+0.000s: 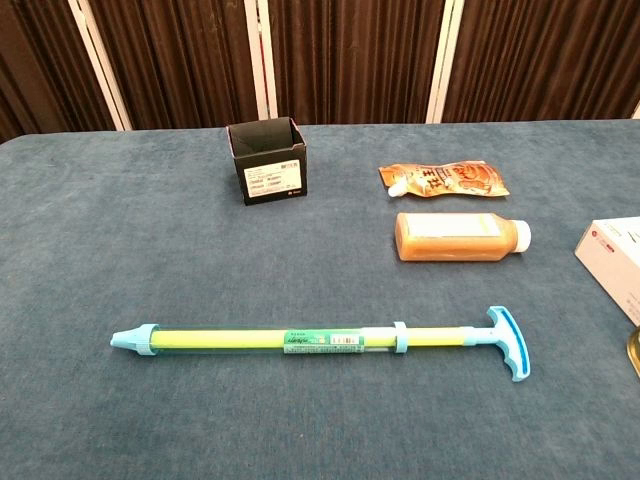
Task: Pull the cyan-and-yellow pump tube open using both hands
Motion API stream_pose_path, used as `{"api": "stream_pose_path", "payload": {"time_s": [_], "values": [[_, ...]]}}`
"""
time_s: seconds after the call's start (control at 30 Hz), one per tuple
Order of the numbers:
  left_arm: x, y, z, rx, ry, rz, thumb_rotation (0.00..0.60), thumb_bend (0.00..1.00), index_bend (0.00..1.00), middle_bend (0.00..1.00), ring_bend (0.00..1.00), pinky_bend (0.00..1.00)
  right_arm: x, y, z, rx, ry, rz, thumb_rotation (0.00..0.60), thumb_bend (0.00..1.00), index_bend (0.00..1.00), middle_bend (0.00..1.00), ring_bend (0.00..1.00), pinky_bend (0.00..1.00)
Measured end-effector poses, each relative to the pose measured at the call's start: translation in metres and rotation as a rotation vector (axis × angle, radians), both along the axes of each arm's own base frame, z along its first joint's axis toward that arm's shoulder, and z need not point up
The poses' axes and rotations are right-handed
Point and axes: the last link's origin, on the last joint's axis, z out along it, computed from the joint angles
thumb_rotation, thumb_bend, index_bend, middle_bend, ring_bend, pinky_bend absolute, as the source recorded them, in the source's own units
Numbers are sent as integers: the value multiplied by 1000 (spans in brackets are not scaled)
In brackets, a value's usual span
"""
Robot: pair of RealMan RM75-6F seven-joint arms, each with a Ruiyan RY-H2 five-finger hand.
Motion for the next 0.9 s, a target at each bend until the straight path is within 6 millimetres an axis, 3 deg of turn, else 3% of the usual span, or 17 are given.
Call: {"api": "stream_pose_path", "payload": {"time_s": [0.2,0.3,0.4,0.47,0.63,0.9], "values": [[1,1,-5,-2,13,7,600,65,31,50,55,61,0,0,0,18,-16,-4,600,0,0,0,0,0],[2,3,-11,-11,22,5,600,65,48,67,71,123,0,-1,1,18,-15,-3,600,0,0,0,0,0],[10,6,-24,-16,8,-25,600,65,159,111,117,146,-1,-1,1,21,-21,-1,600,0,0,0,0,0],[17,9,-35,-25,-9,-56,600,65,286,129,128,148,-3,-2,3,18,-22,-10,600,0,0,0,0,0],[35,14,-61,-76,-10,-125,600,71,458,144,128,150,-5,-4,5,13,-41,-19,600,0,0,0,0,0],[62,28,-94,-135,-2,-175,600,82,483,158,128,151,-10,-15,6,14,-49,-53,600,0,0,0,0,0]]}}
